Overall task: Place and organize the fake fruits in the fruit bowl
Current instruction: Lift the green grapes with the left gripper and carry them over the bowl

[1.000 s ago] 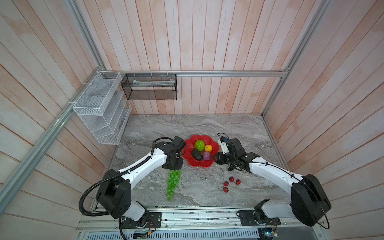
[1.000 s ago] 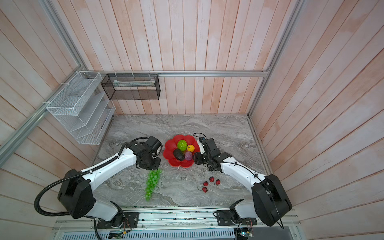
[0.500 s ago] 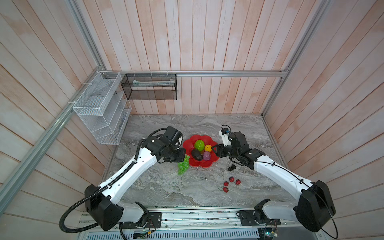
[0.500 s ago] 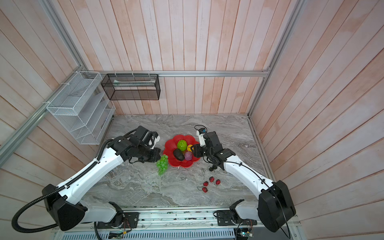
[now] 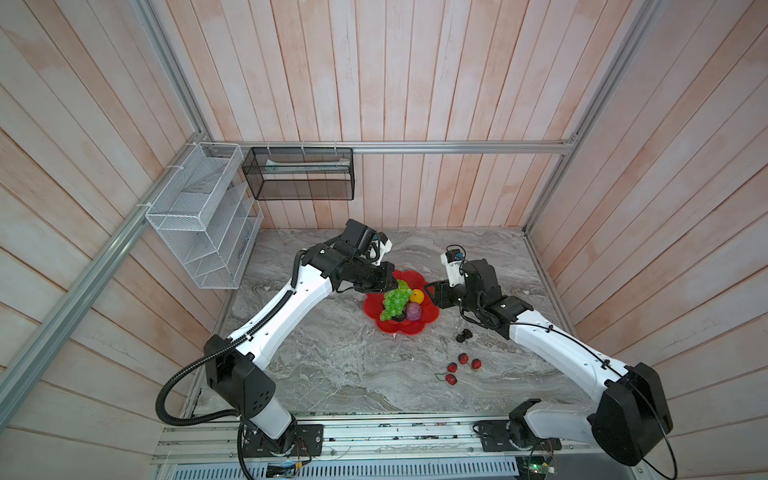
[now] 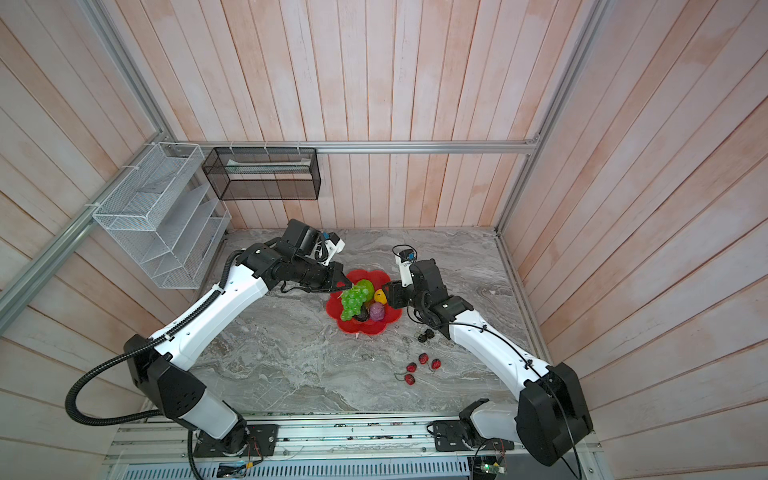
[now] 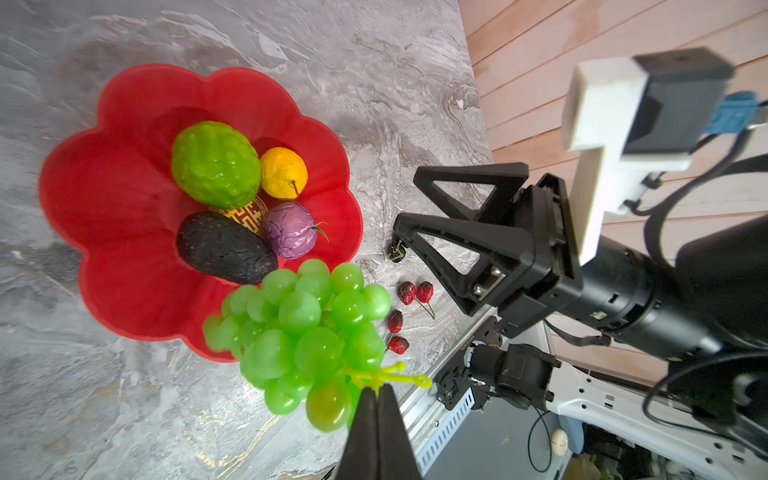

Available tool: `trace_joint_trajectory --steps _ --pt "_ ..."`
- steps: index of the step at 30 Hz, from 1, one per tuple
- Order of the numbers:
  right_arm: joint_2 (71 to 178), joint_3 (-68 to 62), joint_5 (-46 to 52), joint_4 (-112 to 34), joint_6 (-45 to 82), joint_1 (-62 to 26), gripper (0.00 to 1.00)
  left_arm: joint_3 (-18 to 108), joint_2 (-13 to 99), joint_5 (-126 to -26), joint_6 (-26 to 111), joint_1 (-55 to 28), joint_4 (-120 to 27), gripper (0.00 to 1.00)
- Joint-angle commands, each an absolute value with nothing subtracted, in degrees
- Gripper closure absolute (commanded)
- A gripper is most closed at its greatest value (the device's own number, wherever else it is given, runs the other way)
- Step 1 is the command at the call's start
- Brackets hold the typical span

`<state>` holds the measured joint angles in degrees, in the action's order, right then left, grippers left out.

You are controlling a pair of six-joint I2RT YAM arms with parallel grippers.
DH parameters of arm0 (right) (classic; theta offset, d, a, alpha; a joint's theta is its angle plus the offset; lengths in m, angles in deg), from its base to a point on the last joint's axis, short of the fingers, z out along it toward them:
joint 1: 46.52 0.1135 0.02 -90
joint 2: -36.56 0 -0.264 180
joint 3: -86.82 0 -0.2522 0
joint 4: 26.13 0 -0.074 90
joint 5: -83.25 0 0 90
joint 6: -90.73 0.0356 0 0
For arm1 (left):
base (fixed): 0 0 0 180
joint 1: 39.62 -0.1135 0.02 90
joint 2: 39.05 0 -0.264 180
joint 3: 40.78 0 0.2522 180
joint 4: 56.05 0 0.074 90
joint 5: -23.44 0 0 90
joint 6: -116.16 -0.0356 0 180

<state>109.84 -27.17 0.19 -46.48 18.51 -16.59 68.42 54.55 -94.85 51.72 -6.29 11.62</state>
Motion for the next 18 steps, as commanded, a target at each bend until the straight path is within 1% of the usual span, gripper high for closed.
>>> trace_joint_trajectory --steps 1,8,14,18 --pt "108.43 -28.39 -0.96 -44.35 18.02 -17.76 0.46 69.66 55.44 -100.94 52.48 -6.31 7.62 1.00" --pt "108.72 -28.06 -1.17 -44.72 16.55 -18.68 0.46 68.79 57.01 -105.36 54.08 -6.22 4.72 1.00" --pt "109.59 -25.12 -2.19 -46.72 13.26 -19.10 0.46 63.16 56.19 -106.08 54.75 -6.38 2.23 1.00" --pt "109.95 -25.05 -1.72 -46.31 13.25 -19.10 0.45 59.63 55.01 -106.28 55.29 -6.73 0.49 1.00"
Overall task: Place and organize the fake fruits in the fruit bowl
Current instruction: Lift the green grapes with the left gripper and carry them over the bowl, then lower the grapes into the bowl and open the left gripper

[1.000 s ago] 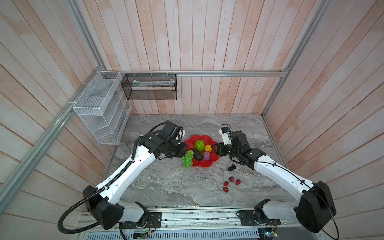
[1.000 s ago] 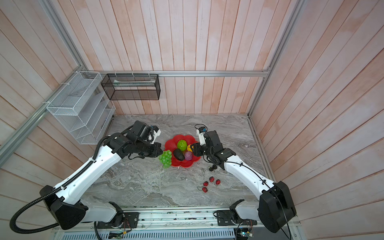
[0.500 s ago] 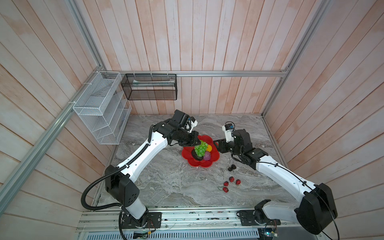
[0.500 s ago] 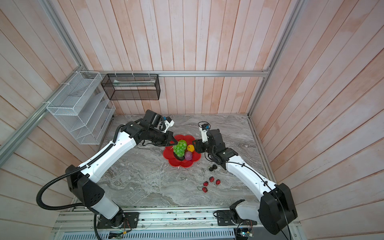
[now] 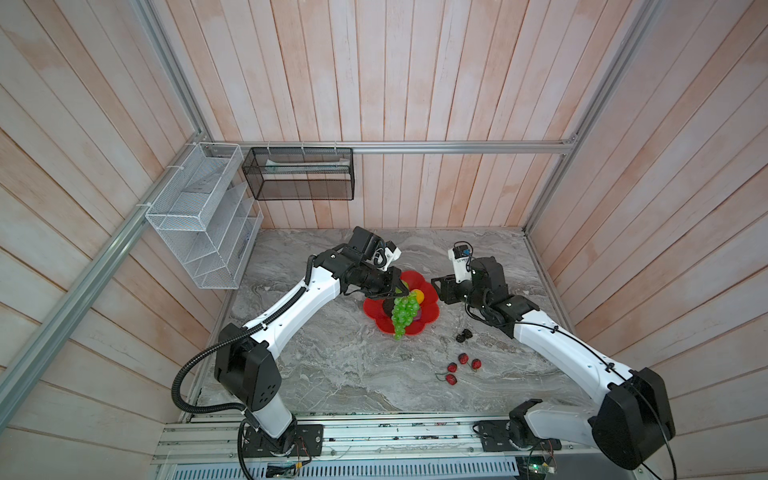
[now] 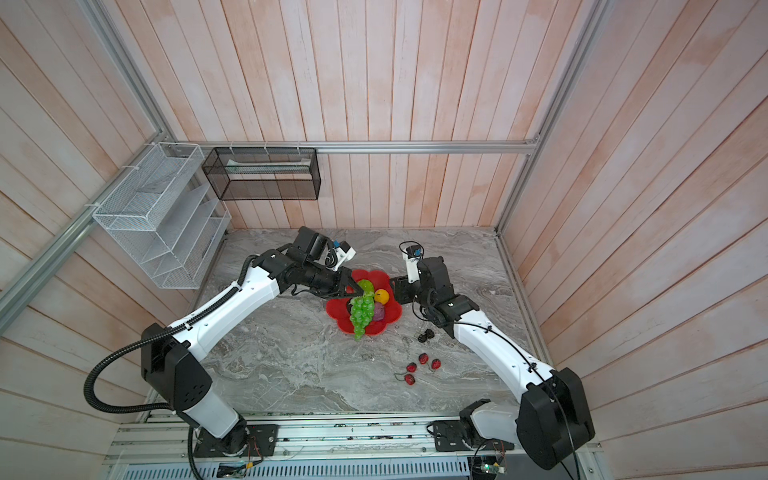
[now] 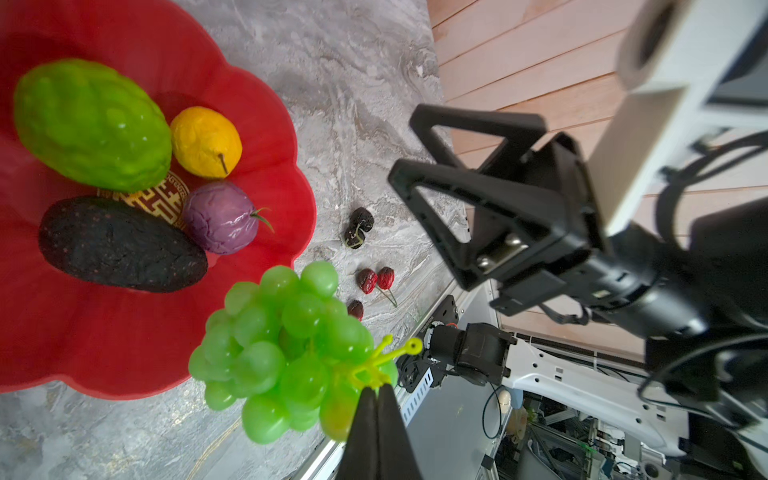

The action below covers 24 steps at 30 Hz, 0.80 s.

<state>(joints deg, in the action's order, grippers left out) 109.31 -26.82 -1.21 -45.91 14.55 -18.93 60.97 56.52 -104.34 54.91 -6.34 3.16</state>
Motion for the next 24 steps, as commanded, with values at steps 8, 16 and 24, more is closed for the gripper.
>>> trace_joint_trajectory --steps 8,16,24 --pt "109.83 -25.16 -1.20 -46.28 13.56 -19.13 0.45 60.51 54.55 -109.61 56.73 -6.46 -1.97 1.00" --pt "108.81 -25.93 -1.74 -45.91 13.82 -19.15 0.46 64.70 54.73 -111.80 56.68 -5.95 -2.41 1.00" --pt "108.81 -26.27 -1.92 -45.78 13.91 -19.12 0.45 64.32 56.17 -110.66 57.03 -5.95 -2.47 1.00"
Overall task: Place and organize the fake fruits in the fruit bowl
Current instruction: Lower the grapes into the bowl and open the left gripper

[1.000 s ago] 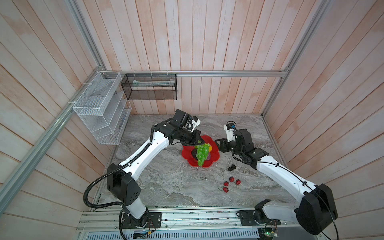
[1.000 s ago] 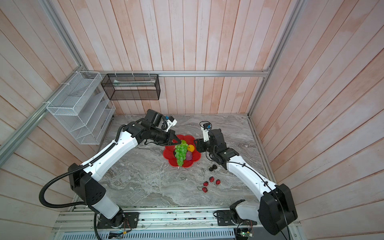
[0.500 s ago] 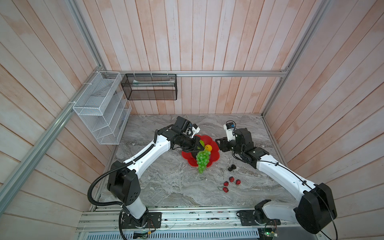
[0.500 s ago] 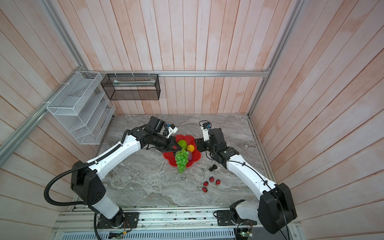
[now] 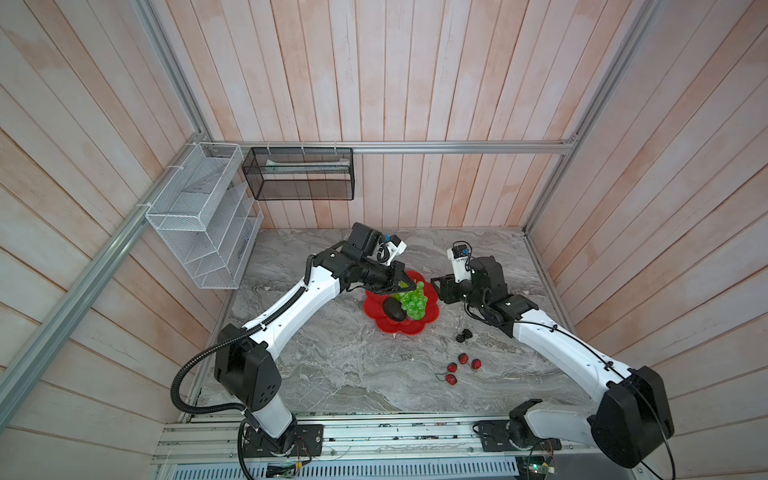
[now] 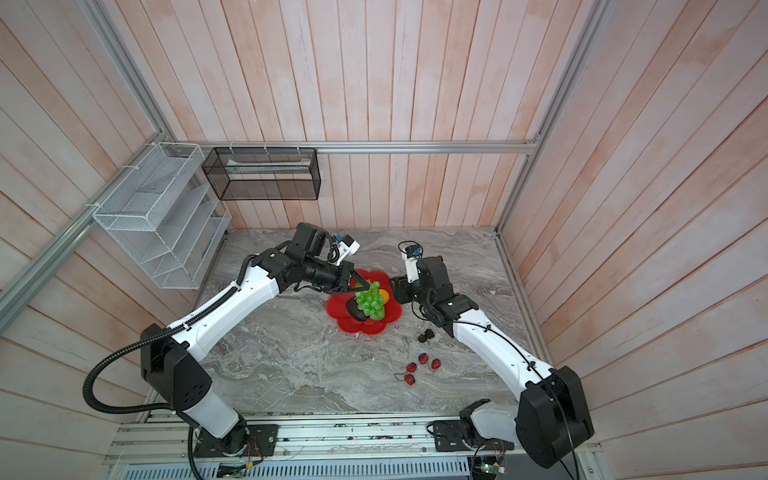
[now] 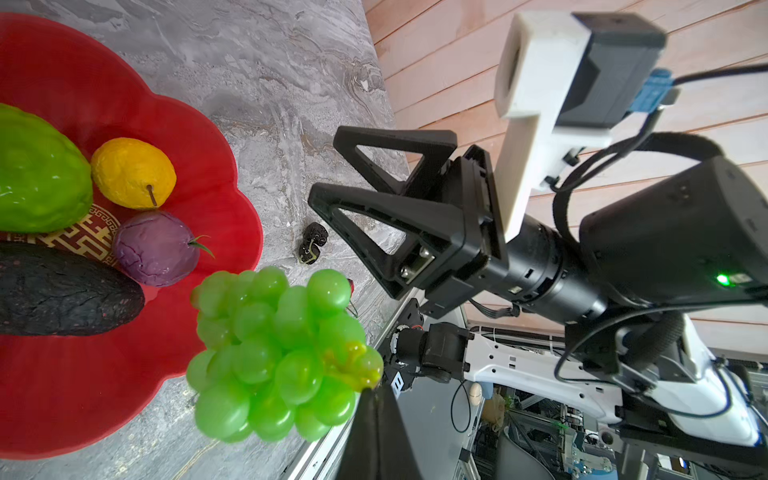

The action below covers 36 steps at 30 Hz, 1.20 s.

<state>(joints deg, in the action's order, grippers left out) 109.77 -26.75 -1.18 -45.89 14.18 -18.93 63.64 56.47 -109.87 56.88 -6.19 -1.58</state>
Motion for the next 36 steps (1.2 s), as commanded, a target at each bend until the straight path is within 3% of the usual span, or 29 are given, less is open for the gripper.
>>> trace_joint_trajectory --steps 1,16,36 --pt "108.89 -26.24 -2.09 -45.77 13.91 -19.10 0.45 64.23 56.40 -109.90 56.86 -5.95 -1.95 1.00" --pt "110.74 -25.68 0.67 -45.21 14.96 -19.10 0.44 57.72 53.73 -105.96 55.56 -6.38 -2.17 1.00" --pt "116.73 -25.80 8.39 -43.01 15.05 -16.79 0.44 47.58 51.80 -105.22 52.77 -13.56 -3.90 1.00"
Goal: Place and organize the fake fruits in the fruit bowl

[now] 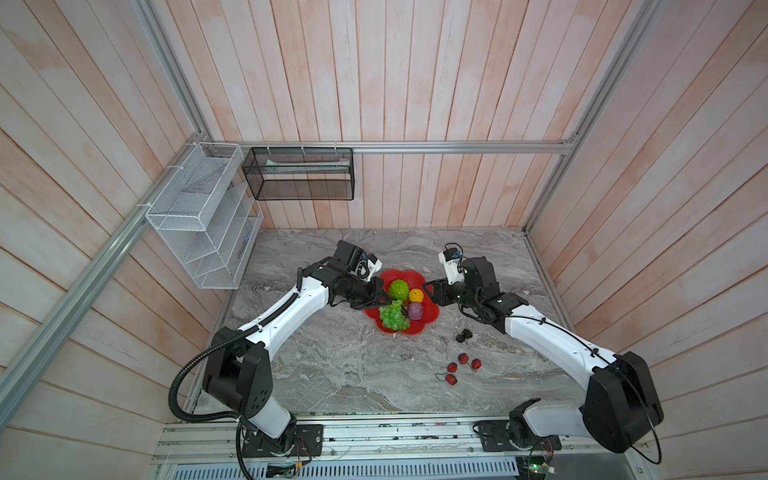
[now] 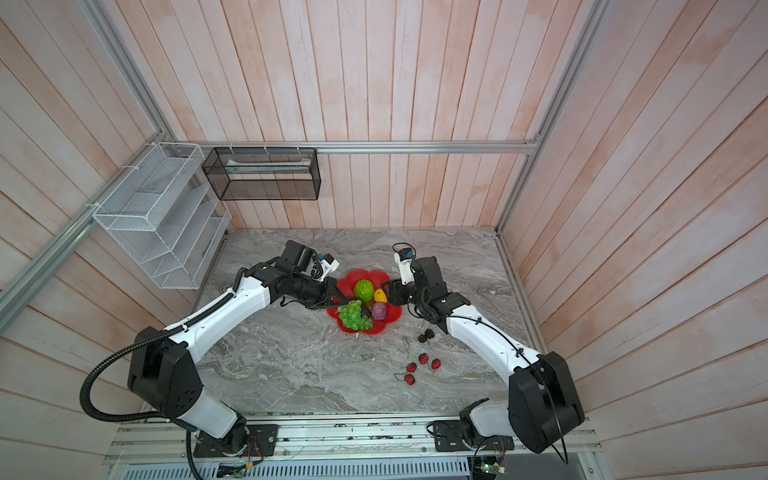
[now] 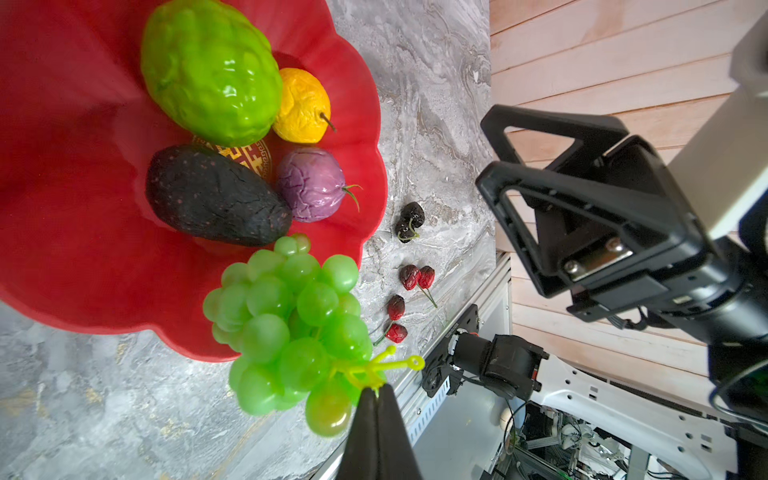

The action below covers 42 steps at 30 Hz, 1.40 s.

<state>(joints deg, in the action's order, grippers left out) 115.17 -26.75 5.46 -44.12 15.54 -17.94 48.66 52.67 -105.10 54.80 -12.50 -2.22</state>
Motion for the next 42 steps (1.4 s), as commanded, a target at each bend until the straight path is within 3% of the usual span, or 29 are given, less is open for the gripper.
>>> trace_joint_trajectory --steps 1,14,31,42 --pt "117.18 -25.89 8.69 -42.82 15.05 -16.45 0.45 47.24 51.90 -105.16 52.60 -14.00 -3.97 1.00" --pt "122.02 -31.09 11.53 -37.96 14.31 -10.70 0.48 50.64 58.15 -105.14 50.35 -18.20 -4.18 1.00" --pt "133.08 -30.74 15.50 -32.47 16.15 -9.74 0.50 58.60 68.56 -106.61 47.76 -21.46 -3.65 1.00" --pt "134.16 -29.07 16.33 -33.16 16.16 -9.08 0.50 62.48 74.50 -108.95 47.42 -23.09 -5.41 0.94"
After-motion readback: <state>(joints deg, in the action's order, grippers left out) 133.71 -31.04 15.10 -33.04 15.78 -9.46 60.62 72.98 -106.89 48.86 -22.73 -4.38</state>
